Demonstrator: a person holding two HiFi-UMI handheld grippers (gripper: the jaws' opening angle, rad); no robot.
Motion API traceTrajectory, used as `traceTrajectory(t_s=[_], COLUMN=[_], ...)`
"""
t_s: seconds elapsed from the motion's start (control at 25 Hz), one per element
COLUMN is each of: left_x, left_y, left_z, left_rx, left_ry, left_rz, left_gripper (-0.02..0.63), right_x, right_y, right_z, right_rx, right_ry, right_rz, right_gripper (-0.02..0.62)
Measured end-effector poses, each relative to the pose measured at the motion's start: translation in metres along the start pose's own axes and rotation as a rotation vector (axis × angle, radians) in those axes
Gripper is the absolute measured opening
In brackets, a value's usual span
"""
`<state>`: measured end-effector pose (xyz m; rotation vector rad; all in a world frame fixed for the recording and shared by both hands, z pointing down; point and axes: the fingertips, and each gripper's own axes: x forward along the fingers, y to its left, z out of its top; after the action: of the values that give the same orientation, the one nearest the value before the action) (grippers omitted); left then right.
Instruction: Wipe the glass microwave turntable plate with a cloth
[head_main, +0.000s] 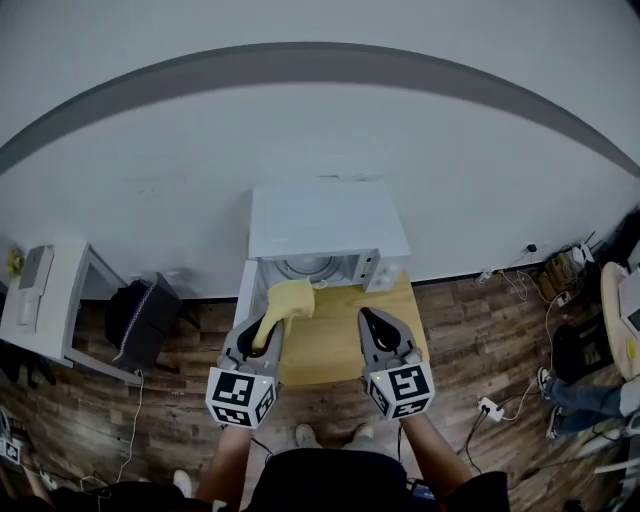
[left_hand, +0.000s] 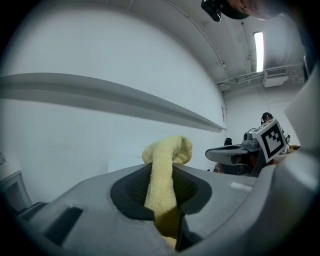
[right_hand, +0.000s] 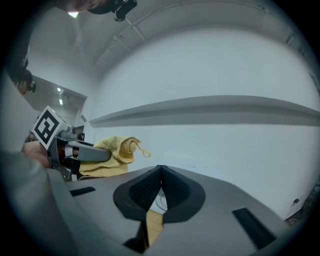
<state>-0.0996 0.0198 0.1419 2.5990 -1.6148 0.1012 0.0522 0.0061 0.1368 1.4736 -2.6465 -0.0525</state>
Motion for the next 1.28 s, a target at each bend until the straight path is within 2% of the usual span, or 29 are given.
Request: traceTrajectory(t_s=[0.36, 0.56, 0.68, 1.08, 1.28], left_x=[0.009, 0.010, 0.008, 0.003, -0.002], left_y=[-0.029, -0.051, -0.063, -0.085, -0.090], left_z=[0.028, 0.040, 0.044, 0.045, 0.049], left_rx=[0.026, -0.016, -0.011, 0.021, 0.035], left_ry=[-0.036, -0.068, -0.074, -0.065, -0.071], left_rz=[0.042, 0.029, 0.039, 0.085, 0.099], left_gripper=[0.063, 0.063, 0.063, 0.063, 0.063], right_x=[-0.022, -0.040, -0.050, -0.070, -0.075], right_y=[-0.037, -0.059, -0.068, -0.082, -0.082], right_z=[0.011, 0.021, 0.025, 0.028, 0.036], right_rx=[0.000, 0.004, 0.008, 0.025, -0.018], right_ry=[-0.017, -0.045, -0.063, -0.095, -0.127], right_rz=[0.030, 0.027, 0.027, 0.055, 0.053], right_gripper=[0.009, 0.009, 0.009, 0.009, 0.009])
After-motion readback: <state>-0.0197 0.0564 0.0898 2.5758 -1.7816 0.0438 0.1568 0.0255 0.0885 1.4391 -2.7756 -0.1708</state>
